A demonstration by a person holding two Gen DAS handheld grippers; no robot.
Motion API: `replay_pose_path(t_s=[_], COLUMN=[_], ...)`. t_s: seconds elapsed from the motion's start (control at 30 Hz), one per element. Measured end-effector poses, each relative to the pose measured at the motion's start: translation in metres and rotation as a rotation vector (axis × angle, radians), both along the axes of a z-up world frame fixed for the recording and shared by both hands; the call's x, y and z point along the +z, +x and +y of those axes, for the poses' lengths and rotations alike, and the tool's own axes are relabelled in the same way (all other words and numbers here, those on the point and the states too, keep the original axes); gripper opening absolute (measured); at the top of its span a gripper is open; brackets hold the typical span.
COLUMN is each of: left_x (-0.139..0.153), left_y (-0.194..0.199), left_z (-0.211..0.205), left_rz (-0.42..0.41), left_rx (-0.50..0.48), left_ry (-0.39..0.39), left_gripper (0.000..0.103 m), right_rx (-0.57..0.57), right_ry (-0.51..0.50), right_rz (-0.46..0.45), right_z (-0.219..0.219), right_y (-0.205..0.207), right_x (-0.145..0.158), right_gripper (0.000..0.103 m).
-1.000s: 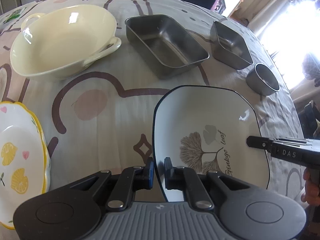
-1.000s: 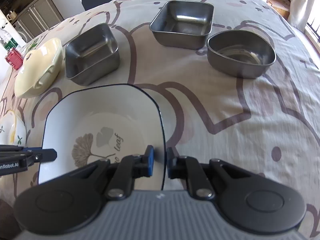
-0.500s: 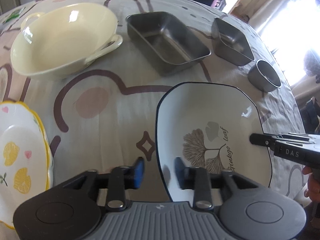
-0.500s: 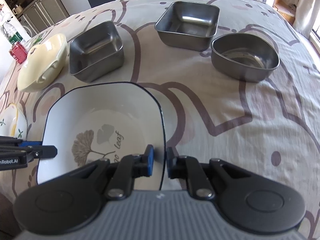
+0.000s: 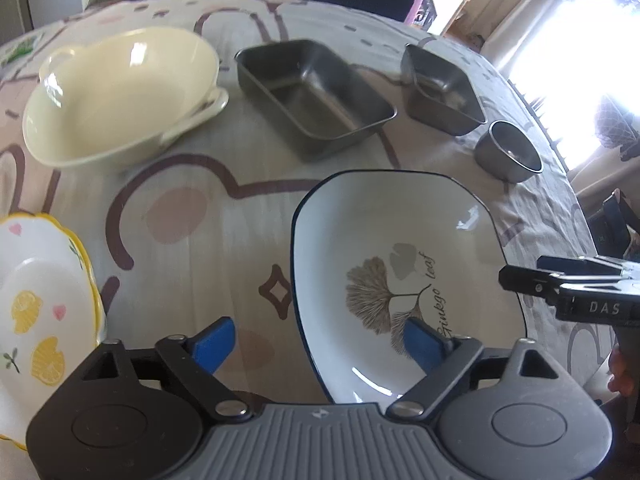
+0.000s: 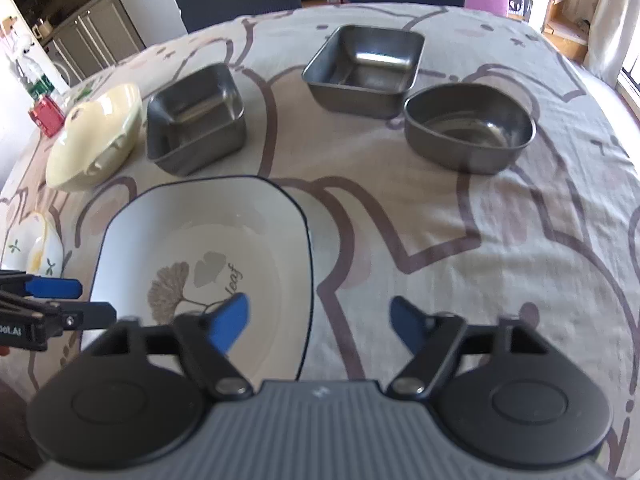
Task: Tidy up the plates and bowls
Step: 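Raise both grippers and move them to the cream two-handled bowl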
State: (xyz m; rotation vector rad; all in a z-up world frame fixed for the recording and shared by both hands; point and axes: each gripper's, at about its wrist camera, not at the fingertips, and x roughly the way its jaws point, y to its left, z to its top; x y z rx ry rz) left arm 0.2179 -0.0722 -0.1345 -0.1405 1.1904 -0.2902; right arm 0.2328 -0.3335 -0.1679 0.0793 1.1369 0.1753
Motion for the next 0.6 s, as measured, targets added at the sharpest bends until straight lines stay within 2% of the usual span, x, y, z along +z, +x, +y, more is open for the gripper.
replay_pose_path(t_s=[0.13, 0.33, 0.5, 0.6], left_x=[0.018, 0.059, 0.087, 0.098], left_y=[-0.006, -0.018, -0.022, -0.025], left_z=[0.0, 0.005, 0.028, 0.047], left_rz=[-0.054, -0.205, -0.302, -0.353], left_rx=[-0.017, -0.042, 0.017, 0.062], left_ry=[-0.004, 0.0, -0.026, -0.014], left_gripper=[0.1, 0.103, 0.103, 0.103], right_rx=[-0.023, -0.046, -0.053, -0.052], right_ry=[-0.027, -0.023, 0.041, 0.084], right_rz=[-0.057, -0.208, -0.28, -0.328], right_z=[-0.005, -0.005, 0.004, 0.018], right_y=[-0.008, -0.021, -0.022, -0.021], right_x=[0.012, 0.045, 0.071, 0.086], right_gripper=[0.102, 0.103, 0.103, 0.103])
